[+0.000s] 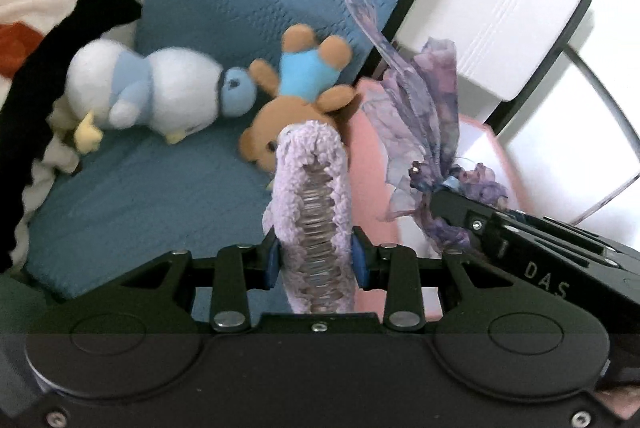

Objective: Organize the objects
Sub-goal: 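Carry the lavender plush with left tool while right tool carries tulle over the pink box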

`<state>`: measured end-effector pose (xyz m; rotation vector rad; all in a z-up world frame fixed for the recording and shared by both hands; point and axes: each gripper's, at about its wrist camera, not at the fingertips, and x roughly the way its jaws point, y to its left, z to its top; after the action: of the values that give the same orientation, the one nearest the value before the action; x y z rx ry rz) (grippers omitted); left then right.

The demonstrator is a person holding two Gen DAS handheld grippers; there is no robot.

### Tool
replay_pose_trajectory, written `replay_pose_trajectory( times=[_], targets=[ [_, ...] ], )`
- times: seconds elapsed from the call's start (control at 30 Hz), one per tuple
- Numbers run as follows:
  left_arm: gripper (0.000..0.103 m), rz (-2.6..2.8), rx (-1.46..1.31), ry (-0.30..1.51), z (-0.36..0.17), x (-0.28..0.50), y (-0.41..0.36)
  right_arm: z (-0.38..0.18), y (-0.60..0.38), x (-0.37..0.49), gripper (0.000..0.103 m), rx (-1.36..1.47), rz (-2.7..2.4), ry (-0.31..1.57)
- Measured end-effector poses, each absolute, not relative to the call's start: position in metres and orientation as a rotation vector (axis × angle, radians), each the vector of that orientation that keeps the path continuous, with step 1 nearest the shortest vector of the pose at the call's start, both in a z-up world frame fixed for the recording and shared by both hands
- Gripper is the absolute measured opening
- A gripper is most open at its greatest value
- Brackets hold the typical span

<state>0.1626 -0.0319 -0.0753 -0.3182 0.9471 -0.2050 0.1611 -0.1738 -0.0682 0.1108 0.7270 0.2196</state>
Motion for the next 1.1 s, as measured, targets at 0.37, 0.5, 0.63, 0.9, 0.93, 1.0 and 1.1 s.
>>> replay_pose_trajectory(
  times=[0.37,0.5,0.63,0.9,0.93,1.0,1.1],
  targets=[
    [0.033,-0.257,-0.306,0.855,-0.020,0.197,-0.061,-0.027,-0.197,0.187,0.013,0.115,0.197,0.635],
    [0.033,-0.267,-0.308,0.839,-0.010,0.208,-0.072,-0.015,-0.213,0.193,0.013,0.134,0.185,0.608],
    [0.033,-0.273,-0.287,0.816,-0.001,0.217,-0.091,-0.006,-0.228,0.198,0.013,0.124,0.175,0.587],
    [0.033,-0.309,-0.274,0.821,-0.004,0.236,-0.131,-0.020,-0.262,0.209,0.013,0.156,0.126,0.606],
    [0.033,-0.313,-0.269,0.829,-0.006,0.238,-0.137,-0.024,-0.267,0.211,0.013,0.159,0.116,0.612],
    [0.033,-0.324,-0.258,0.843,-0.012,0.242,-0.146,-0.031,-0.277,0.214,0.013,0.172,0.101,0.626],
    [0.033,-0.333,-0.245,0.874,-0.025,0.250,-0.158,-0.044,-0.290,0.218,0.013,0.183,0.083,0.652]
  ],
)
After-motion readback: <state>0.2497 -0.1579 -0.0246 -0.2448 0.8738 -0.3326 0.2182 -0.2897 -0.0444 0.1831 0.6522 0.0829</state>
